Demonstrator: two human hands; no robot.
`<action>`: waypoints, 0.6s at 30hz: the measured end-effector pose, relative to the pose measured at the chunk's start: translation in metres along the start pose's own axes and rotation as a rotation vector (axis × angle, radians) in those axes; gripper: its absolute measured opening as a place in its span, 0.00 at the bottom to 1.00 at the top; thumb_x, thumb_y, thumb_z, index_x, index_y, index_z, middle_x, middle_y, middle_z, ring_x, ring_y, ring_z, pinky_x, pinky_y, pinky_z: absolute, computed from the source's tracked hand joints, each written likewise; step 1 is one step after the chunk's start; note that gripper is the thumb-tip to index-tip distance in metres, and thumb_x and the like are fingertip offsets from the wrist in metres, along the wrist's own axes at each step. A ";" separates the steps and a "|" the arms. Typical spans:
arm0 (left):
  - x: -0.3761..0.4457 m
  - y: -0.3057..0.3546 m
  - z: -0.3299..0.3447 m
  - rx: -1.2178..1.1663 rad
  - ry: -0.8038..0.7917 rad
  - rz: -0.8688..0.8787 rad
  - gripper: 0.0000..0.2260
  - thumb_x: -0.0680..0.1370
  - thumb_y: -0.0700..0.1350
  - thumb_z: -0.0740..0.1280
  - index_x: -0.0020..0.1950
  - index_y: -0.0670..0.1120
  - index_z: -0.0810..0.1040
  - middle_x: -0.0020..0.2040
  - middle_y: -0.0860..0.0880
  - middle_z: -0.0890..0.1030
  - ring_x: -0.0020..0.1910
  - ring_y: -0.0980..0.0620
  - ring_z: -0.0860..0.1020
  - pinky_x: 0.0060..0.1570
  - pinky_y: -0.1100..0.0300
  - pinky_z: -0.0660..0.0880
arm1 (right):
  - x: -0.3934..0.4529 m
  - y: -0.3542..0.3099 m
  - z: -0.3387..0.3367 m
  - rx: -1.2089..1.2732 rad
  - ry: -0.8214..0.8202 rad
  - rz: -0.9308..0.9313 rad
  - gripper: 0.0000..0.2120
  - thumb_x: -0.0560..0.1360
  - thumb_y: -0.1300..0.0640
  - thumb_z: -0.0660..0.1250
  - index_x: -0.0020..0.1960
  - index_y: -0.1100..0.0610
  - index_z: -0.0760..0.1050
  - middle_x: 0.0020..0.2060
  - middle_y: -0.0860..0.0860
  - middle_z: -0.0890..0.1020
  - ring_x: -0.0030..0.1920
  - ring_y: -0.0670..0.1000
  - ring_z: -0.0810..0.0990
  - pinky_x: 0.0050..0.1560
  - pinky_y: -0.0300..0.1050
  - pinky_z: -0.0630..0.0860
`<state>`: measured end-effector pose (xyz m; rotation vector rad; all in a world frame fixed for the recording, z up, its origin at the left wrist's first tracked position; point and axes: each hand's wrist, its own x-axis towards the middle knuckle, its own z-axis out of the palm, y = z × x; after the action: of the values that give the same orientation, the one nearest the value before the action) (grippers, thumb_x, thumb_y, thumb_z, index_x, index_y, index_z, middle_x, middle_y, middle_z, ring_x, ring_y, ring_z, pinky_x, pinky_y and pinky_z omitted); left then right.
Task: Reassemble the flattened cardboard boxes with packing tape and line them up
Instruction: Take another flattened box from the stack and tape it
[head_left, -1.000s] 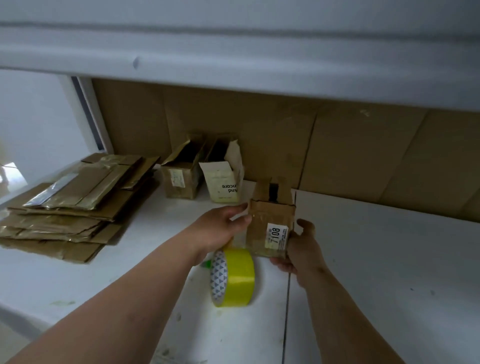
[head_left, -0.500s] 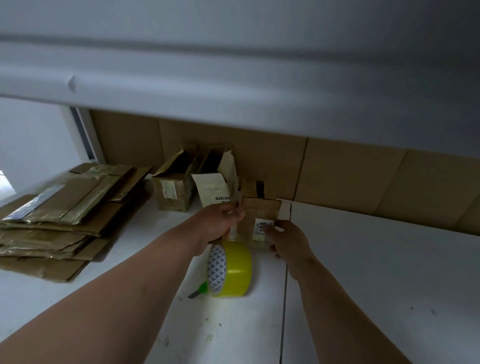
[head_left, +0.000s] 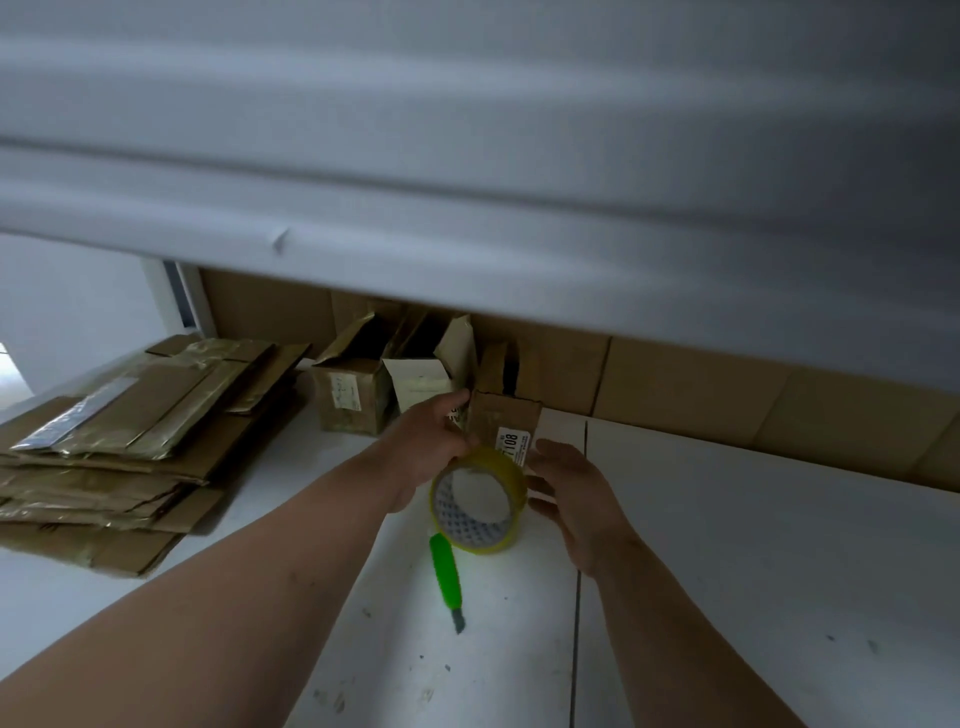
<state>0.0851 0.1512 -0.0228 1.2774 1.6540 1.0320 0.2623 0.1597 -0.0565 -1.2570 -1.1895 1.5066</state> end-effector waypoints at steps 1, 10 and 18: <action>-0.001 0.000 -0.002 -0.030 0.037 0.030 0.21 0.76 0.34 0.70 0.69 0.40 0.74 0.39 0.48 0.78 0.41 0.50 0.78 0.48 0.53 0.77 | -0.004 -0.001 0.000 -0.048 -0.022 0.008 0.13 0.79 0.53 0.65 0.63 0.53 0.76 0.55 0.52 0.83 0.57 0.53 0.80 0.62 0.53 0.74; -0.057 0.009 -0.008 -0.003 0.054 0.274 0.20 0.78 0.37 0.68 0.65 0.57 0.78 0.40 0.49 0.77 0.42 0.56 0.77 0.50 0.58 0.77 | -0.036 -0.002 0.014 0.233 -0.312 -0.035 0.16 0.80 0.64 0.59 0.66 0.55 0.74 0.58 0.59 0.82 0.53 0.56 0.82 0.49 0.51 0.80; -0.110 0.004 -0.020 0.349 0.276 0.372 0.16 0.78 0.42 0.70 0.64 0.56 0.80 0.45 0.56 0.80 0.47 0.57 0.78 0.46 0.69 0.71 | -0.066 -0.002 0.045 -0.027 -0.186 -0.153 0.05 0.76 0.57 0.69 0.47 0.46 0.80 0.51 0.57 0.83 0.50 0.56 0.83 0.51 0.53 0.78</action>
<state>0.0883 0.0414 -0.0005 1.7886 1.9080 1.2176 0.2292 0.0890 -0.0386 -1.0341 -1.3981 1.5228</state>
